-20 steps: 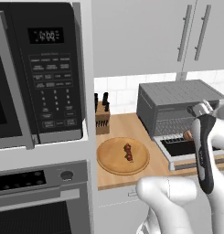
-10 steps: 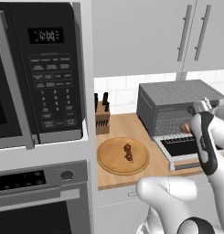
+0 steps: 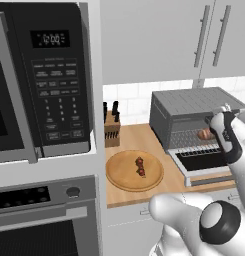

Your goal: Pick up the kebab skewer and baguette bread, and place them inside the toaster oven. Close the toaster oven door and start by setting the timer.

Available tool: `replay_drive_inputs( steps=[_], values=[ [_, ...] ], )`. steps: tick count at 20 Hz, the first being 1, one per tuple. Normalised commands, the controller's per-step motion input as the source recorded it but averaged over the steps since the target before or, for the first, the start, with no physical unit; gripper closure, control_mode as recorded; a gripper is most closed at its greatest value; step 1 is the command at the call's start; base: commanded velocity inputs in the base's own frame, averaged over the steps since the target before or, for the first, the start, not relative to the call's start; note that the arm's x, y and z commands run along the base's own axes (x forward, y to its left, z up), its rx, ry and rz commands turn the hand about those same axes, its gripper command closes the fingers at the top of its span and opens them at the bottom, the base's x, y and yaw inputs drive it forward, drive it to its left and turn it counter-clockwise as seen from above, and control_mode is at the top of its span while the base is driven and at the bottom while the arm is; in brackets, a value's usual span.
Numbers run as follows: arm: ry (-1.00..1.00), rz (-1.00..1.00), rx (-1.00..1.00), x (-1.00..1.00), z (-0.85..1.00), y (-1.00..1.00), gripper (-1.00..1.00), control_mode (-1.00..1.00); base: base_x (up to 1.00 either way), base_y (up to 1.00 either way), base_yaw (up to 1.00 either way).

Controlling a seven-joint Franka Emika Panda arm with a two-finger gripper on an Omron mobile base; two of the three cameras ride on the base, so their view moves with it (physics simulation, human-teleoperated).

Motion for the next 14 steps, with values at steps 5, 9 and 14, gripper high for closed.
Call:
replay_drive_inputs(
  steps=[5,9,14],
  values=[
    [0.0,0.0,0.0,0.27,-0.23,0.0,1.0,-1.0,0.0,0.0,0.0],
    [-0.05,0.0,0.0,0.2,-0.25,0.0,1.0,-1.0,0.0,0.0,0.0],
    [-0.01,0.0,0.0,0.28,-0.06,0.0,1.0,-1.0,0.0,0.0,0.0]
  ],
)
